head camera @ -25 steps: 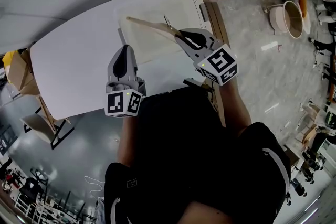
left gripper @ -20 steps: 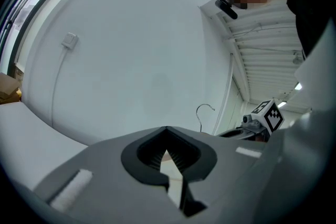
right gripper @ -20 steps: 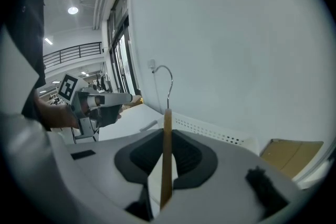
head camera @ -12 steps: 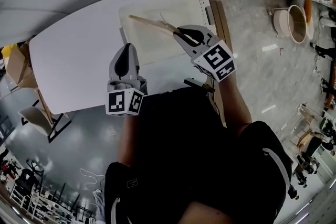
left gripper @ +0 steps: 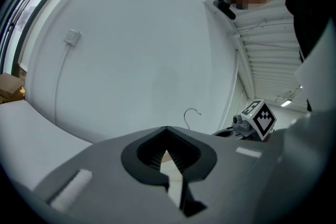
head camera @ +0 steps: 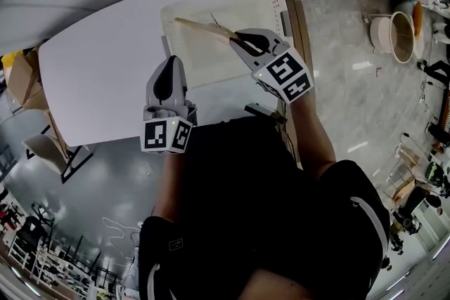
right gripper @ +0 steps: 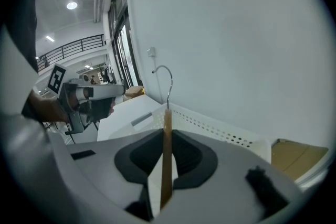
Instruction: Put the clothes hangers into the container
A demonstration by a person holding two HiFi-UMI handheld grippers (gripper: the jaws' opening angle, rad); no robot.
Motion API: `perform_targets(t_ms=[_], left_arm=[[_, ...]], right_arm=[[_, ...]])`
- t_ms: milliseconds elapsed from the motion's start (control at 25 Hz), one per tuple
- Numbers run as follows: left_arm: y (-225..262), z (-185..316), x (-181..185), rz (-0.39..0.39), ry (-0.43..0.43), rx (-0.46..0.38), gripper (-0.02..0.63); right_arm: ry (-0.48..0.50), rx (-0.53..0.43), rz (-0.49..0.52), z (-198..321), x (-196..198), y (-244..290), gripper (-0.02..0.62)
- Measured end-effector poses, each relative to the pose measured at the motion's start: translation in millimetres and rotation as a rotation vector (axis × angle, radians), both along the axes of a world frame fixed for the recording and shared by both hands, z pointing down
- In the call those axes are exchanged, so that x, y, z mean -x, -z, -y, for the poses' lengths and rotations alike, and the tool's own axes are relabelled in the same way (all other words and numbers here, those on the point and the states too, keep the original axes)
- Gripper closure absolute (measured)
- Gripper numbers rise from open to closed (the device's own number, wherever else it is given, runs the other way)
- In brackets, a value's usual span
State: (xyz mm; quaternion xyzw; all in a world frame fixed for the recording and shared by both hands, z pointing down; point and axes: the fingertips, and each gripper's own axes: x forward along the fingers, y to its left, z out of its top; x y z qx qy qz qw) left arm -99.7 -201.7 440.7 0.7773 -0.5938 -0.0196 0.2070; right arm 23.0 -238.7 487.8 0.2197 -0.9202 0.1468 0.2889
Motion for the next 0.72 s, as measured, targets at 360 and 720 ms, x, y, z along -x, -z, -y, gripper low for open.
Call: perform_targets(t_ms=[360, 720], left_arm=[[-8, 1, 2, 0.006, 0.005, 0.016, 0.600], [-12, 0, -2, 0.017, -0.009, 0.015, 0.600]], right_arm=[[0.017, 0.035, -0.041, 7, 12, -19, 0.534], [0.027, 0.054, -0.083, 10, 14, -36, 0.534]])
